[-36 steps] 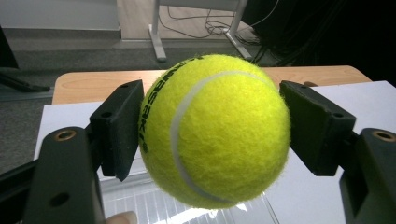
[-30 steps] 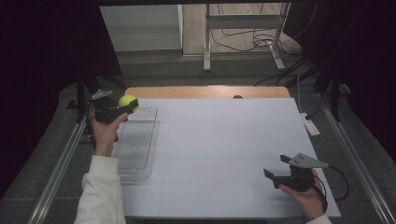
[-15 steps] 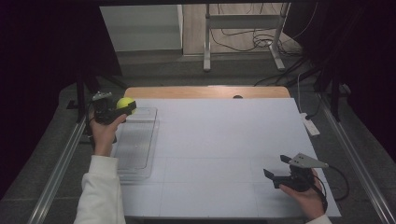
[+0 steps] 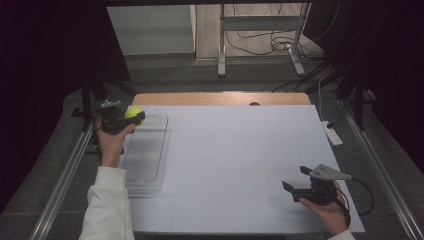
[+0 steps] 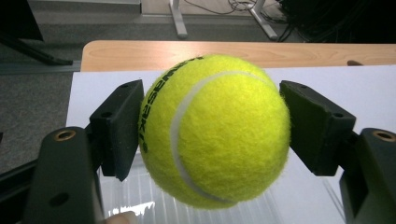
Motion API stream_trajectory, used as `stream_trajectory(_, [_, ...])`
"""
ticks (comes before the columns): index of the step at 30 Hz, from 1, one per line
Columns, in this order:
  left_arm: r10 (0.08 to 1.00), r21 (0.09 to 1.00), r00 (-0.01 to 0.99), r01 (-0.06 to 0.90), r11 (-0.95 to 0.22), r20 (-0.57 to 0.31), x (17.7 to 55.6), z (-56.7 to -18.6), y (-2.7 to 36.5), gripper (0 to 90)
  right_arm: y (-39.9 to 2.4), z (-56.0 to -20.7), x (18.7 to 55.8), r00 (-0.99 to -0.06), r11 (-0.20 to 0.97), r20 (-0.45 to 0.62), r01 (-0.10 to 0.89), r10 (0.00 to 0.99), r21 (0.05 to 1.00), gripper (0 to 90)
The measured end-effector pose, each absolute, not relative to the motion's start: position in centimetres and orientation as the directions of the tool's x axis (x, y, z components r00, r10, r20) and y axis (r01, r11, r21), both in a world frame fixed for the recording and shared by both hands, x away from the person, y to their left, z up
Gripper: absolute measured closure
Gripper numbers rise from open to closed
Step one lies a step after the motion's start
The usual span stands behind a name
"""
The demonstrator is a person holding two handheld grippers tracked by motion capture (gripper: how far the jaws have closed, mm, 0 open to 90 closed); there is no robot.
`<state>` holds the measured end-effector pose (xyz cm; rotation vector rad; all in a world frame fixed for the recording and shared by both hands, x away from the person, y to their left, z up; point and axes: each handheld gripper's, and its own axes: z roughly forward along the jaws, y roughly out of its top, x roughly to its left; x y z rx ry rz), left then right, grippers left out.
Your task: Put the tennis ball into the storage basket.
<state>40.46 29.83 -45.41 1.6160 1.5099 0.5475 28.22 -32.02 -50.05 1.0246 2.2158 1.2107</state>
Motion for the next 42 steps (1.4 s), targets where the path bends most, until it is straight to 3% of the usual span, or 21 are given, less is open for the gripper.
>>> stream_trajectory(42, [0.970, 0.740, 0.166, 0.672, 0.023, -0.180, 41.7, -47.6, 30.0, 27.0, -32.1, -50.1, 28.2, -0.643, 0.350, -0.010, 0.403, 0.765, 0.846, 12.2])
